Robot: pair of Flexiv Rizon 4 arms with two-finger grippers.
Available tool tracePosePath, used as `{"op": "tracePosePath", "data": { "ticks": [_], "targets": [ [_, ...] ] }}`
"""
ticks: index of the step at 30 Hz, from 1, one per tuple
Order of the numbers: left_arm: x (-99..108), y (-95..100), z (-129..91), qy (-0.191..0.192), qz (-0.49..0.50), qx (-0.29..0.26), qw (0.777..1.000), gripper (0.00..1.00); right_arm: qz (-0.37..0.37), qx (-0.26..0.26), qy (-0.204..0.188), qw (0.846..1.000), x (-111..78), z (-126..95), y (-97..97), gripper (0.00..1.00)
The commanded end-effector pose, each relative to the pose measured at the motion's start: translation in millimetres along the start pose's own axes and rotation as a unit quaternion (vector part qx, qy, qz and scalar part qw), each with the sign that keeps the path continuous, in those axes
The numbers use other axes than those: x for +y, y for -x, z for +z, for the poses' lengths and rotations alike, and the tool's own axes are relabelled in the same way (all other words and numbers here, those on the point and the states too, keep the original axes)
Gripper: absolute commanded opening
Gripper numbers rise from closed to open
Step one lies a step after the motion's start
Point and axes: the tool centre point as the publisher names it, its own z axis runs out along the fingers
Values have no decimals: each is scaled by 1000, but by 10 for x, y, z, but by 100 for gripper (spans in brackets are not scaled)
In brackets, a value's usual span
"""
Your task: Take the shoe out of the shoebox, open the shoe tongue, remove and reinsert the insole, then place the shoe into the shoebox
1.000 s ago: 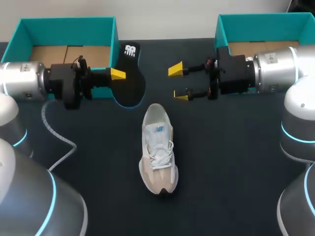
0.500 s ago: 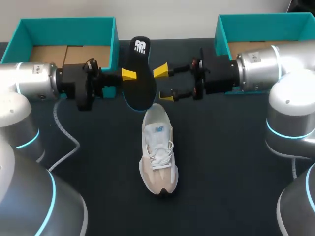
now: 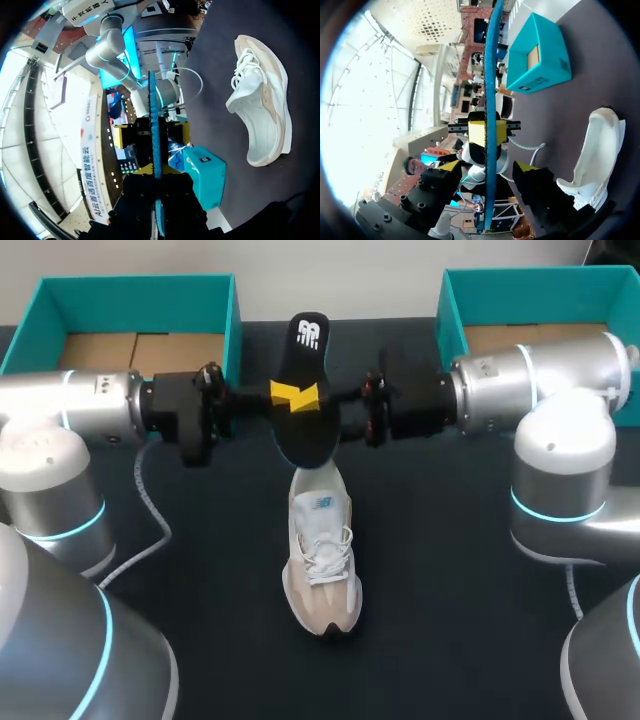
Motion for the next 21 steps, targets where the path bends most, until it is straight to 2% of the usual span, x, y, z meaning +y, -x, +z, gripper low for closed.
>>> {"op": "tracePosePath", "data": {
  "ticks": [1, 9, 16, 19, 21],
  "targets": [
    [-37, 8, -18, -4, 1, 0, 1000, 0, 1, 1, 1, 1000, 15, 32, 34, 45],
    [-57, 11, -57, -7, -3, -1, 1000, 0, 2, 4, -1, 1000, 45, -17, 65, 42],
    [-64, 18, -44, -6, -10, -5, 1000, 0, 2, 7, -4, 1000, 59, -16, 78, 22],
    [-72, 22, -25, -8, -11, -6, 1000, 0, 0, 10, -3, 1000, 65, 2, 86, 1],
    [-76, 19, -16, -10, -12, -5, 1000, 0, -3, 12, -4, 1000, 66, 24, 88, 0]
  ]
}}
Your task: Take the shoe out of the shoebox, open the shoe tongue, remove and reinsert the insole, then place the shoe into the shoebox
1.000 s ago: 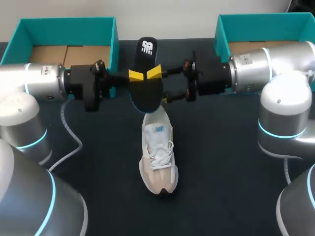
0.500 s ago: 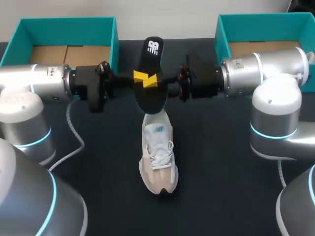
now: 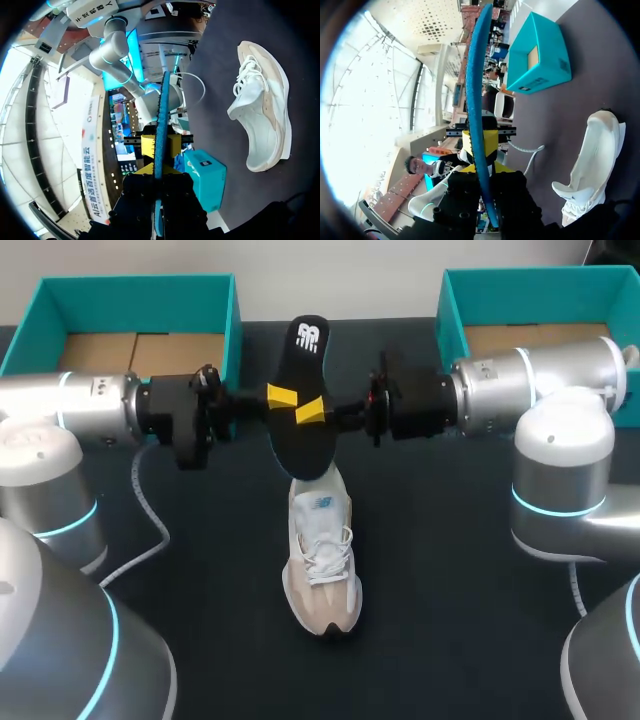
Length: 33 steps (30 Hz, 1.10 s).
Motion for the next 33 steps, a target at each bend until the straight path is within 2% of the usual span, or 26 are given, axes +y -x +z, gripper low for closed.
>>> {"op": "tracePosePath", "data": {
  "ticks": [1, 2, 4, 5, 11, 16, 22, 27, 33],
  "targets": [
    [-9, -6, 32, 1, -7, -1, 1000, 0, -3, 3, 0, 1000, 13, 59, 23, 0],
    [-4, -1, 33, 3, -12, -2, 1000, 0, -7, 5, 3, 1000, 12, 62, 23, 0],
    [14, 4, 25, 9, -21, 2, 1000, 43, -12, 5, 6, 1000, 4, 64, 20, 0],
    [24, 6, 21, 11, -22, 3, 1000, 99, -19, 6, 9, 1000, 3, 66, 21, 0],
    [81, 66, -89, 21, -110, 12, 994, 100, -37, -1, 11, 999, 31, 13, 38, 0],
    [125, 27, -257, 26, -233, 68, 970, 100, -69, -13, 13, 997, 127, -73, 43, 0],
    [72, -111, -486, 22, -376, 130, 917, 100, -158, -37, 11, 987, 233, -160, -5, 0],
    [4, -244, -611, 24, -464, 175, 868, 100, -201, -50, 6, 978, 272, -190, -27, 0],
    [-75, -376, -682, 31, -523, 212, 825, 100, -251, -57, 1, 966, 325, -172, -32, 0]
  ]
}}
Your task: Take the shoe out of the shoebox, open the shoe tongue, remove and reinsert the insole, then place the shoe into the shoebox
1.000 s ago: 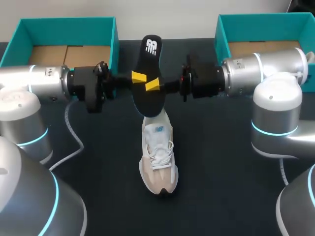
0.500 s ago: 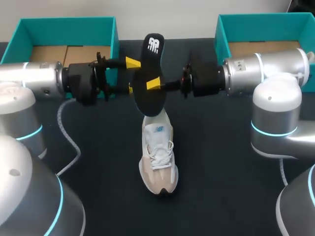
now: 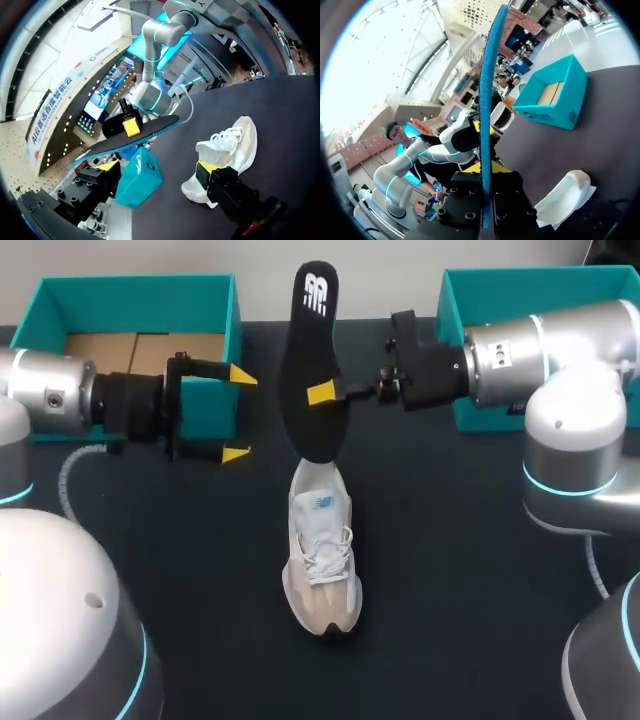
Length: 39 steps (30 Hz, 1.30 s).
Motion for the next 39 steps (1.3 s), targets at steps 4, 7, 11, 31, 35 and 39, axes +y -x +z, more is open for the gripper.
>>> {"op": "tracePosePath", "data": {
  "ticks": [4, 7, 11, 31, 35, 39],
  "targets": [
    [38, -141, -53, 43, -197, 109, 973, 100, -62, 0, -5, 998, 62, 56, -13, 0],
    [80, -218, -61, 54, -239, 119, 962, 100, -94, 1, -1, 996, 71, 65, -30, 0],
    [165, -389, -52, 97, -222, 150, 959, 100, -111, -9, 15, 994, 70, 55, -30, 0],
    [165, -389, -52, 97, -222, 150, 959, 100, -128, -1, 17, 992, 73, 48, 35, 0],
    [214, -503, 27, 102, -225, 158, 956, 100, -185, -28, 1, 982, 58, 34, 265, 0],
    [314, -756, 96, 130, -227, 157, 952, 100, -225, -27, -12, 974, -6, 57, 445, 0]
  ]
}}
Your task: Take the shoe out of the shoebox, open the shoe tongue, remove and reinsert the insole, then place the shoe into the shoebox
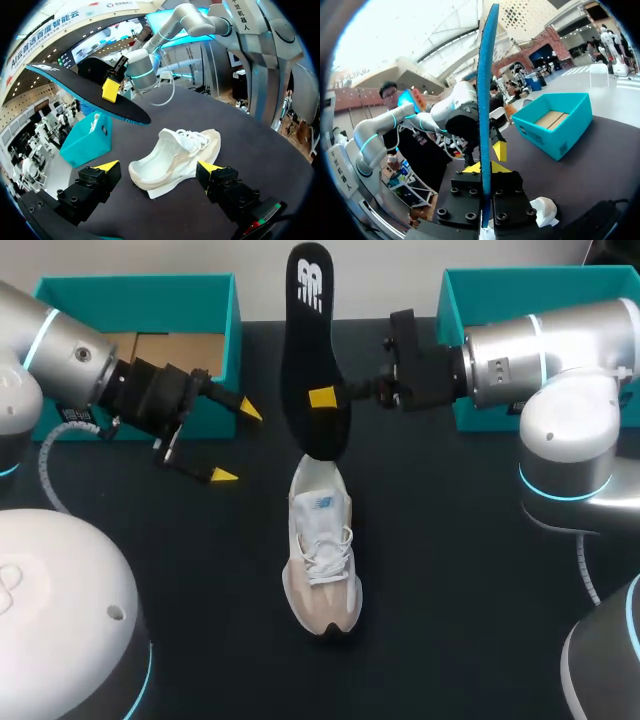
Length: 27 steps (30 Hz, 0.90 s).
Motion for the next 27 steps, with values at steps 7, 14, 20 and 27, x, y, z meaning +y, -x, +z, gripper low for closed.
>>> {"op": "tracePosePath", "data": {
  "ticks": [7, 14, 20, 27],
  "targets": [
    [478, -284, 410, 48, -36, -20, 998, 100, -57, 42, -13, 997, -250, 33, 315, 0],
    [637, -269, 574, 86, -56, -31, 994, 100, -70, 74, -24, 995, -277, 71, 399, 0],
    [666, -207, 622, 96, -73, -31, 992, 100, -70, 74, -24, 995, -277, 71, 399, 0],
    [701, -106, 648, 104, -74, -37, 991, 100, -78, 78, -38, 993, -290, 193, 466, 0]
  ]
}}
